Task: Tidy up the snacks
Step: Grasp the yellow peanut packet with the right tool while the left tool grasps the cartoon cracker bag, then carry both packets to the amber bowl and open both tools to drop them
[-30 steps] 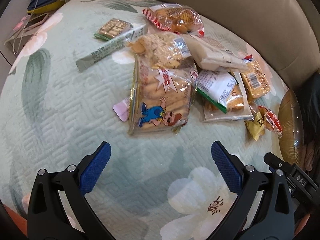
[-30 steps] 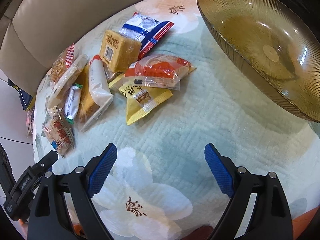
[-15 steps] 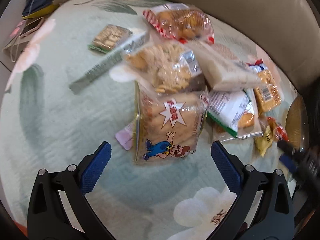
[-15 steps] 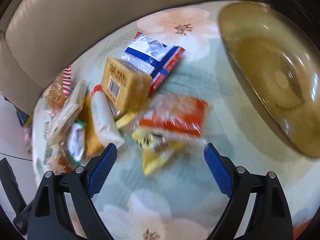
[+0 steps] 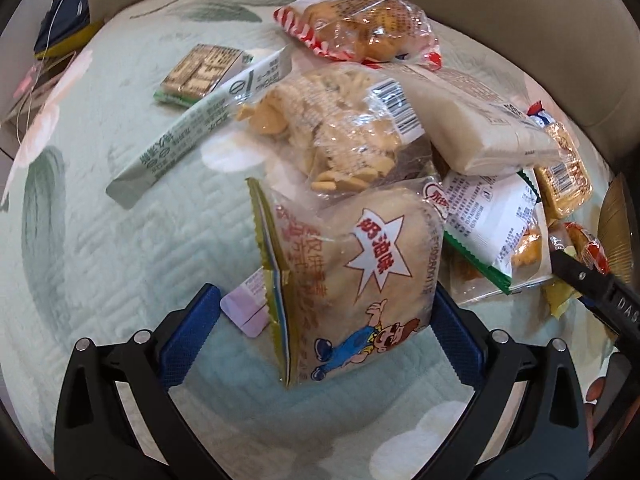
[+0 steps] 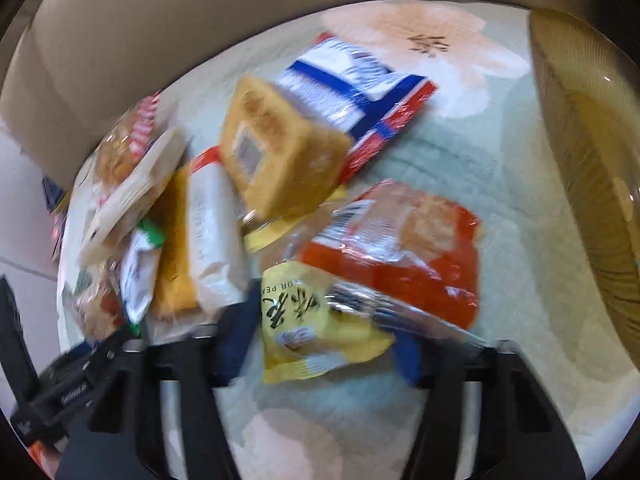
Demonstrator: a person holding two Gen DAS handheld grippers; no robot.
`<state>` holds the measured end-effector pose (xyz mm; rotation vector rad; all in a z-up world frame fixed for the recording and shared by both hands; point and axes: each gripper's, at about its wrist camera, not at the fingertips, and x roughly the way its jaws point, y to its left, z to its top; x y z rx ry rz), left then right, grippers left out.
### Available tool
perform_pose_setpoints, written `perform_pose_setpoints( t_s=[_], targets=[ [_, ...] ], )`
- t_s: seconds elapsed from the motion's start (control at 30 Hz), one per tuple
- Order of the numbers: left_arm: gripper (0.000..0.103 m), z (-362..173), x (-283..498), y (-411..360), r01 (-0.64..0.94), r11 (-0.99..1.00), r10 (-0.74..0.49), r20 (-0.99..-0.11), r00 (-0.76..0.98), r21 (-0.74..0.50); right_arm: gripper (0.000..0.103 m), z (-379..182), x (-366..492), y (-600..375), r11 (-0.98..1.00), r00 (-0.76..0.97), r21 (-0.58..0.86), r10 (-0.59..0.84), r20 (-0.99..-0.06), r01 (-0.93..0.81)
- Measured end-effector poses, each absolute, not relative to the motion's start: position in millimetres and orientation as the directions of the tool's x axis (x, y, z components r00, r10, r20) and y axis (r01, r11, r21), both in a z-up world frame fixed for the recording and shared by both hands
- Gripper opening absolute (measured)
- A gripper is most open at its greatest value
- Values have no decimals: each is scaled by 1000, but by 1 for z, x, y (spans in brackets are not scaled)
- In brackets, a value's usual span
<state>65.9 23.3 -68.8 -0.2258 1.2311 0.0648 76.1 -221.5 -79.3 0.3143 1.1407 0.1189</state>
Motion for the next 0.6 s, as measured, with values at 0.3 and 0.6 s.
perform_pose_setpoints(
  t_s=[0.3, 0.6],
  targets=[
    [54, -53, 70, 1, -137, 981, -79, -926, 370, -138, 45, -62, 13, -240, 900, 372, 395, 308, -875, 183],
    [52, -13, 23, -3, -149, 950, -201, -905, 375, -273, 55, -82, -31, -234, 928, 275, 353, 310, -910, 120]
  ],
)
